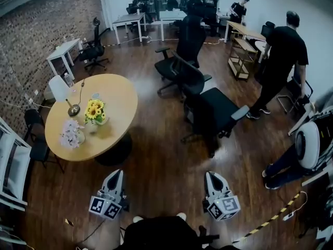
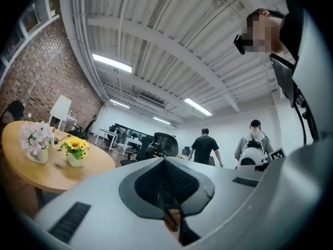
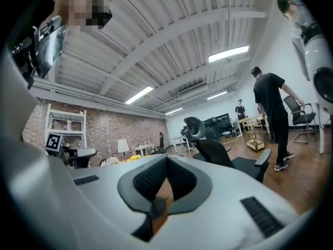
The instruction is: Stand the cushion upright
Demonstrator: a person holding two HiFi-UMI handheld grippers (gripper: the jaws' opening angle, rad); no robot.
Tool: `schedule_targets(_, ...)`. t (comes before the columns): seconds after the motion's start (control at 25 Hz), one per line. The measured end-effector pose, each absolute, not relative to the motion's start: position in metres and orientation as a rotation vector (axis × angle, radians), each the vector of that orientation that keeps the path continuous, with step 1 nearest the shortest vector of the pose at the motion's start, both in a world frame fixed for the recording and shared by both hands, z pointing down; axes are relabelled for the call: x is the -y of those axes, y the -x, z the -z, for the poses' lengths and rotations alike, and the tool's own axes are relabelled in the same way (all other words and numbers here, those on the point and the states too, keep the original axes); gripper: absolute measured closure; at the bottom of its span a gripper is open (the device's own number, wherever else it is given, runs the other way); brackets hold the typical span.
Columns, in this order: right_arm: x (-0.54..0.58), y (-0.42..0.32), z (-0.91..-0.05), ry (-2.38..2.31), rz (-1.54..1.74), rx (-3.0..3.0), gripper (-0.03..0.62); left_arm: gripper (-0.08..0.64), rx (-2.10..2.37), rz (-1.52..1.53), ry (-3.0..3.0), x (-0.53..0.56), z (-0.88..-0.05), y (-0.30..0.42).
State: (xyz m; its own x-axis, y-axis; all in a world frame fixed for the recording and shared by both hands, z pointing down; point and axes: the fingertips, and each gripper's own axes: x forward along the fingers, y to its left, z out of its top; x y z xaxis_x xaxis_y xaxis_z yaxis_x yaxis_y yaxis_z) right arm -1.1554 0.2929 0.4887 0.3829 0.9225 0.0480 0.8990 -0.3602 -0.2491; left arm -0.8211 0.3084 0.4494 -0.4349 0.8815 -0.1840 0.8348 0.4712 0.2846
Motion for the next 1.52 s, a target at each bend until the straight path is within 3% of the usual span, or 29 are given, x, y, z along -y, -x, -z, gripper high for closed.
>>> schedule_targets(0.32,-0.315,1.051,-0.47,2.509,-0.112,1.561,0.591,0.56,-2.349,-0.123,-1.543,-0.291,-0.446,0.717)
schedule_targets(0.68,-0.345,0.842,-0.467,2.697,-0.118,1.277,0.591,0.56,-2.126,-0.063,-1.799,-0.24,-0.451,0.518)
schedule_targets(1.0,-0.347,0.692,-0.469,2.856,-0.036,0.881,0.591,0.56,-1.84,-0.003,-2.08,-0.156,-0.458,0.399)
schedule_targets(1.52,-0.401,0.537,-0.461,2.993,-0.037,0.288,0.591,0.56,-1.386,0.127,-2.405,-0.096,-0.45,0.346)
